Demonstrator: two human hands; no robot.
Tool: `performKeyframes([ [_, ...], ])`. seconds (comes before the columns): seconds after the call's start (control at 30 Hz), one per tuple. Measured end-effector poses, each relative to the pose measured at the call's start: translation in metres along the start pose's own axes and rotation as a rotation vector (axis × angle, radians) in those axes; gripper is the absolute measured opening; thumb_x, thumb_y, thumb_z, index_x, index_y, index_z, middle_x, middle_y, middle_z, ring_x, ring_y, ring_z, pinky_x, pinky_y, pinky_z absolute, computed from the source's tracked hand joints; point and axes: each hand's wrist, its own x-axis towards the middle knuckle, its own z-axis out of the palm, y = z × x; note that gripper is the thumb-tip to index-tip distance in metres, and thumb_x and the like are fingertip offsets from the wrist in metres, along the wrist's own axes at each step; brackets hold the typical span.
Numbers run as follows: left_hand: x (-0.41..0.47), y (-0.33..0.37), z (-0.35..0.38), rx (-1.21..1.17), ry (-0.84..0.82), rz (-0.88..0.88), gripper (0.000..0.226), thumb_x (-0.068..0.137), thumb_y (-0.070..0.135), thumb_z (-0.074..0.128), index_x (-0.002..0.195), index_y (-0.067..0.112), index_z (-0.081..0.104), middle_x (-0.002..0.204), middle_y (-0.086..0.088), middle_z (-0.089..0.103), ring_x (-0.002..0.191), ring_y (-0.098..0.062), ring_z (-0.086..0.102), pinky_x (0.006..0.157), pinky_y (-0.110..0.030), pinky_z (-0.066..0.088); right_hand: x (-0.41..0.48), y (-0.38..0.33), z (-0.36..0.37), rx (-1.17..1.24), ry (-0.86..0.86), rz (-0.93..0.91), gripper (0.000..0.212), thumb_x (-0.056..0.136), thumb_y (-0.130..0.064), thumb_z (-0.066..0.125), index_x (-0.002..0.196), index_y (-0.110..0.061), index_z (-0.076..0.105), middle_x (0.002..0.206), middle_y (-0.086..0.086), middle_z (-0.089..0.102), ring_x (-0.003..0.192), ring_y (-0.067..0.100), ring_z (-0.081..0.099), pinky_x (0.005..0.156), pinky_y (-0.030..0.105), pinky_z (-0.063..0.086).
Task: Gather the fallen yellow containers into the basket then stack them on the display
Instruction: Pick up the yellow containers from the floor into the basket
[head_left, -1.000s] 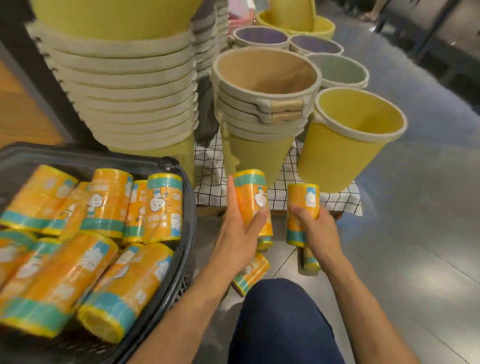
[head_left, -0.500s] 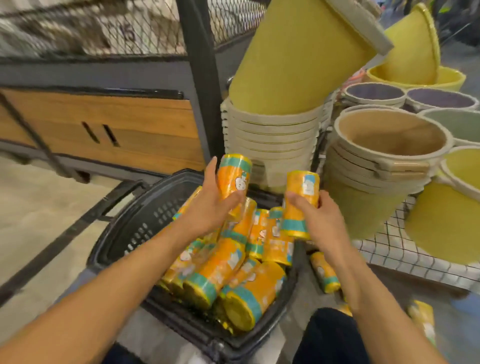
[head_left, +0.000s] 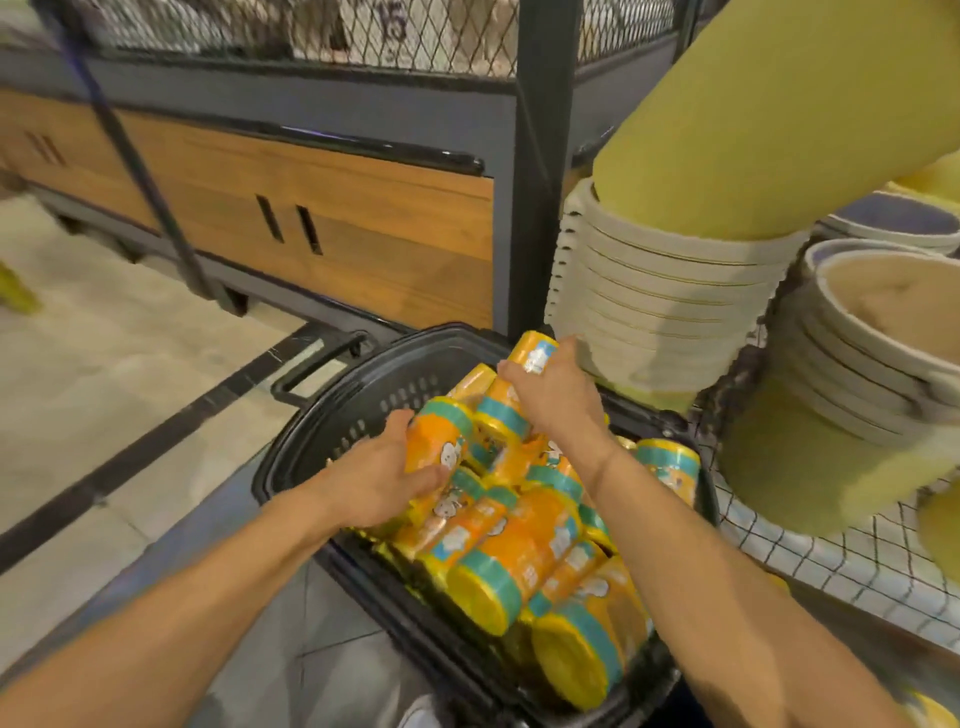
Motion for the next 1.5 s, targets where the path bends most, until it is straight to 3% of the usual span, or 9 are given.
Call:
performKeyframes([
  [0.17, -0.007, 0.002, 0.012, 0.225, 0.022, 0.097, 0.082, 0.083, 0.07, 0.061, 0.147, 0.023, 0.04, 0.119, -0.002, 0.042, 0.127, -0.03, 0.046, 0.107, -0.042, 0.04, 0.013, -0.012, 0.016, -0.18, -0.005, 0.033, 0.095, 0.09, -0.054, 0.069, 0.155, -0.004, 0.02, 0.146, 0.025, 0.047, 0.125, 0.042, 0.056, 0.091, 0.042, 0.047],
  [0.33, -0.012, 0.016, 0.031, 0.313, 0.071, 0.08, 0.062, 0.094, 0.064, 0.055, 0.137, 0.021, 0.046, 0.123, -0.003, 0.044, 0.121, -0.026, 0.046, 0.101, -0.04, 0.043, 0.016, -0.009, 0.025, -0.365, -0.069, 0.027, 0.086, 0.09, -0.063, 0.066, 0.143, -0.001, 0.038, 0.142, 0.019, 0.052, 0.128, 0.034, 0.055, 0.095, 0.039, 0.049],
  [0.5, -0.01, 0.02, 0.022, 0.347, 0.036, 0.033, 0.068, 0.086, 0.069, 0.061, 0.136, 0.024, 0.048, 0.124, -0.003, 0.05, 0.121, -0.026, 0.048, 0.101, -0.041, 0.045, 0.019, -0.008, 0.023, -0.383, -0.102, 0.002, 0.088, 0.091, -0.067, 0.063, 0.144, 0.0, 0.043, 0.141, 0.018, 0.055, 0.131, 0.033, 0.054, 0.098, 0.039, 0.049],
  [0.63, -0.009, 0.025, 0.019, 0.218, 0.104, -0.013, 0.068, 0.084, 0.065, 0.067, 0.138, 0.025, 0.053, 0.127, -0.004, 0.056, 0.121, -0.026, 0.055, 0.099, -0.041, 0.048, 0.015, -0.001, 0.014, -0.241, -0.069, 0.006, 0.061, 0.095, -0.052, 0.062, 0.132, -0.005, 0.052, 0.129, 0.016, 0.062, 0.118, 0.036, 0.061, 0.088, 0.038, 0.049],
  [0.77, -0.007, 0.048, 0.014, -0.077, 0.304, 0.028, 0.043, 0.096, 0.046, 0.062, 0.132, 0.023, 0.062, 0.125, 0.001, 0.066, 0.115, -0.02, 0.062, 0.097, -0.039, 0.05, 0.004, 0.017, -0.011, -0.011, -0.011, -0.072, 0.036, 0.09, -0.051, 0.059, 0.089, -0.015, 0.063, 0.084, 0.001, 0.067, 0.083, 0.03, 0.07, 0.072, 0.042, 0.054],
  [0.9, -0.015, 0.104, 0.02, -0.366, 0.353, 0.143, 0.03, 0.101, 0.038, 0.061, 0.127, 0.024, 0.064, 0.116, 0.008, 0.067, 0.111, -0.01, 0.062, 0.093, -0.028, 0.044, -0.018, 0.042, -0.057, 0.185, 0.069, -0.131, 0.033, 0.091, -0.05, 0.065, 0.1, -0.019, 0.074, 0.087, -0.01, 0.07, 0.085, 0.012, 0.065, 0.076, 0.031, 0.049],
  [1.0, -0.016, 0.15, 0.045, -0.454, 0.321, 0.241, 0.033, 0.101, 0.038, 0.06, 0.131, 0.025, 0.063, 0.123, 0.009, 0.067, 0.117, -0.008, 0.06, 0.103, -0.031, 0.046, -0.039, 0.073, -0.103, 0.216, 0.166, -0.135, 0.03, 0.093, -0.048, 0.068, 0.107, -0.022, 0.074, 0.098, -0.014, 0.073, 0.095, 0.006, 0.067, 0.086, 0.03, 0.053],
  [1.17, -0.016, 0.232, 0.121, -0.479, 0.204, 0.349, 0.035, 0.1, 0.043, 0.058, 0.131, 0.027, 0.06, 0.128, 0.008, 0.065, 0.12, -0.011, 0.06, 0.107, -0.035, 0.046, -0.089, 0.154, -0.186, 0.207, 0.341, -0.043, 0.02, 0.096, -0.044, 0.067, 0.102, -0.026, 0.071, 0.1, -0.015, 0.072, 0.099, -0.001, 0.063, 0.082, 0.019, 0.047],
  [1.5, -0.024, 0.282, 0.278, -0.533, -0.055, 0.394, 0.03, 0.102, 0.044, 0.054, 0.129, 0.03, 0.057, 0.133, 0.007, 0.06, 0.124, -0.013, 0.055, 0.107, -0.039, 0.045, -0.157, 0.335, -0.235, 0.193, 0.513, 0.327, 0.021, 0.093, -0.045, 0.07, 0.102, -0.026, 0.071, 0.1, -0.011, 0.073, 0.1, 0.011, 0.067, 0.089, 0.034, 0.053],
])
